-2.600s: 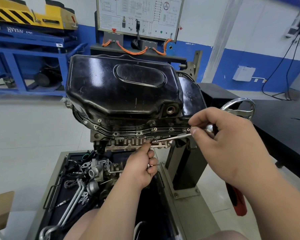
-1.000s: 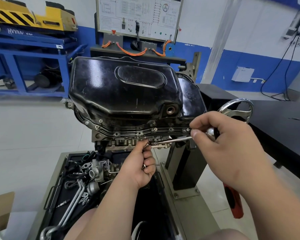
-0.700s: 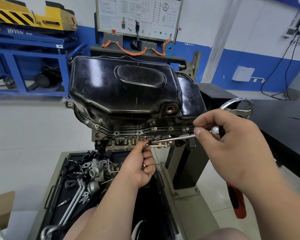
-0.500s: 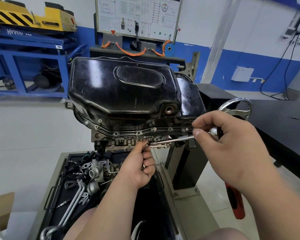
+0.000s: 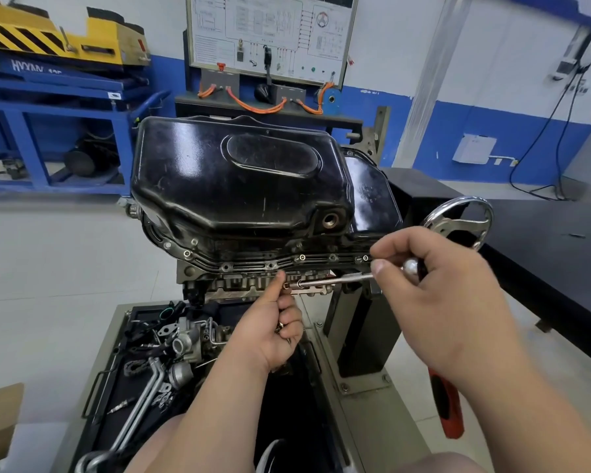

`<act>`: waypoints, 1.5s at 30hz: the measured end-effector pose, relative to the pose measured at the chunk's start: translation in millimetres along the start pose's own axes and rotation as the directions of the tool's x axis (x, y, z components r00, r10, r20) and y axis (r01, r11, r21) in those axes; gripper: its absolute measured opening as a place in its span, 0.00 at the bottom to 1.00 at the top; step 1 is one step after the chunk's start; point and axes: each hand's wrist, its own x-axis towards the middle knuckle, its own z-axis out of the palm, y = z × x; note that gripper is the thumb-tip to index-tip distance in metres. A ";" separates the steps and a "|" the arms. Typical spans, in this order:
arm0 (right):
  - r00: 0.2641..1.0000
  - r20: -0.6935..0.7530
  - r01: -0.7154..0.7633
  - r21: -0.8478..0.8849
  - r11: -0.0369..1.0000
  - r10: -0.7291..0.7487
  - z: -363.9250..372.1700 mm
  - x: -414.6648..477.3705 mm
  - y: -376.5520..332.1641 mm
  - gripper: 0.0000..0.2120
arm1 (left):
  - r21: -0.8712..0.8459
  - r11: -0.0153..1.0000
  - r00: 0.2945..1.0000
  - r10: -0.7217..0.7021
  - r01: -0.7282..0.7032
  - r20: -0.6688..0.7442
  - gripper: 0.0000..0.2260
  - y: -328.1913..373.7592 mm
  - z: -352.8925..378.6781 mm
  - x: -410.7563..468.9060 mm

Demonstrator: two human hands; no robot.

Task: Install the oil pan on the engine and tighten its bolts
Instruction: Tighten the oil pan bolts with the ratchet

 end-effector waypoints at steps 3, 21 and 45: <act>0.994 0.015 0.108 -0.097 0.989 -0.107 10.7 -7.3 -2.1 0.06 | -0.005 0.999 0.999 0.037 -0.037 -0.037 0.14 0.8 3.0 0.6; 0.922 0.358 0.272 -0.333 0.903 -0.146 23.1 -8.7 -14.6 0.07 | -0.006 0.997 0.992 0.081 -0.081 0.095 0.14 15.7 6.9 10.5; 0.913 0.335 0.396 -0.579 0.713 -0.235 31.9 11.3 -30.2 0.10 | -0.110 0.994 0.993 0.006 0.007 0.119 0.14 21.5 5.6 8.9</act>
